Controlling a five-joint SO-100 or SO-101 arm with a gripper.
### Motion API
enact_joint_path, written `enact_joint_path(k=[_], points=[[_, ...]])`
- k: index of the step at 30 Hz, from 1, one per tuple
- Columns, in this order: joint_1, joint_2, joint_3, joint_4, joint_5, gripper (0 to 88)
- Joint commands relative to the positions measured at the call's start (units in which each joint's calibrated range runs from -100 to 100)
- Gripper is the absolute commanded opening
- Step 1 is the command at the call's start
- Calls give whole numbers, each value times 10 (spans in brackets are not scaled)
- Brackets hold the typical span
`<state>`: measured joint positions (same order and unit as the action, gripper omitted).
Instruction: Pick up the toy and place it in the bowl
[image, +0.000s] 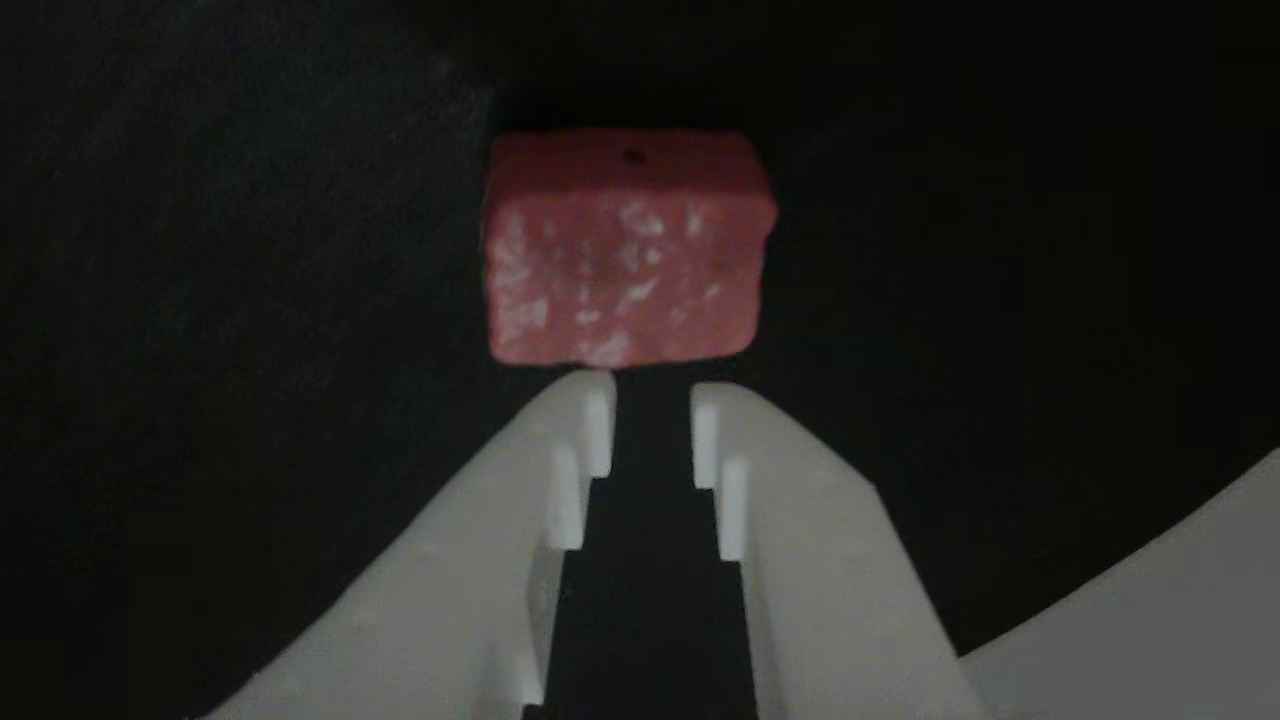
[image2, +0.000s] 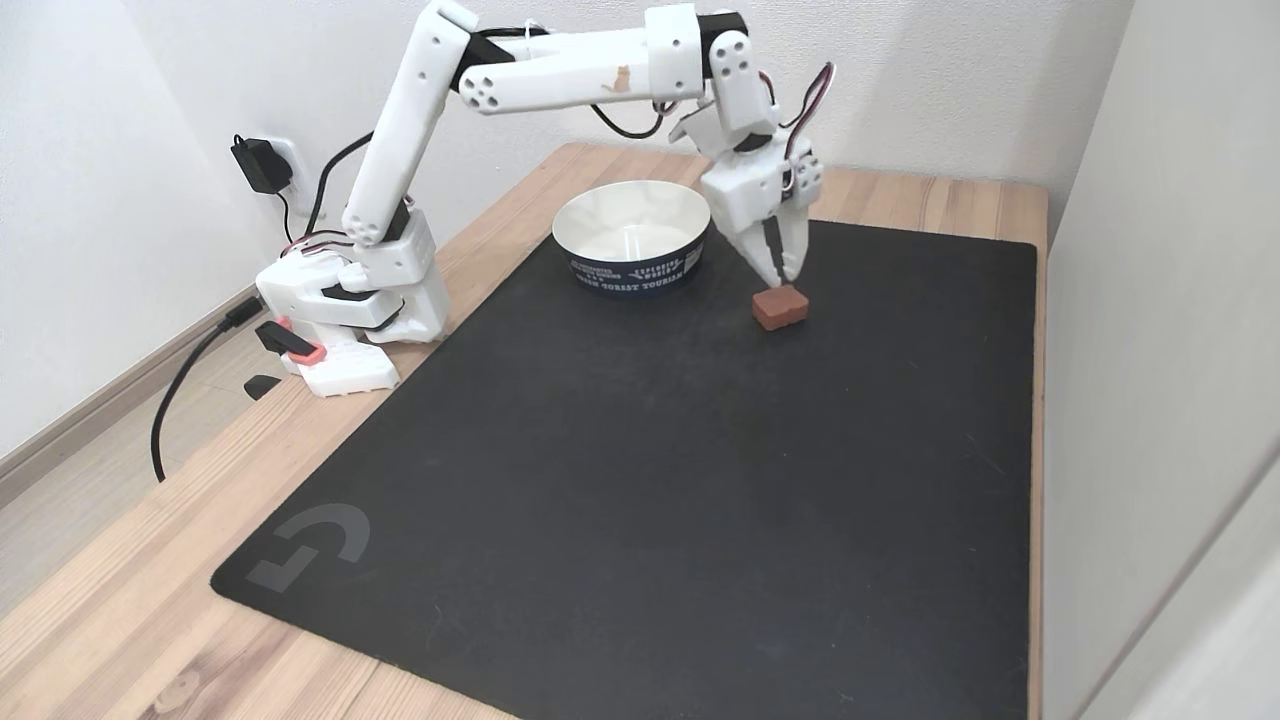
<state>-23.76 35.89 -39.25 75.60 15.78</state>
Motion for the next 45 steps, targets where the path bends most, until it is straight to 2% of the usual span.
enact_joint_path(k=[1, 3, 8, 9, 45], points=[[-3, -3, -20, 6, 0, 27], [-1, -3, -21, 14, -1, 39], [6, -7, -27, 109, -7, 345], [8, -7, -27, 116, -7, 356], [26, 48, -27, 72, -12, 356]])
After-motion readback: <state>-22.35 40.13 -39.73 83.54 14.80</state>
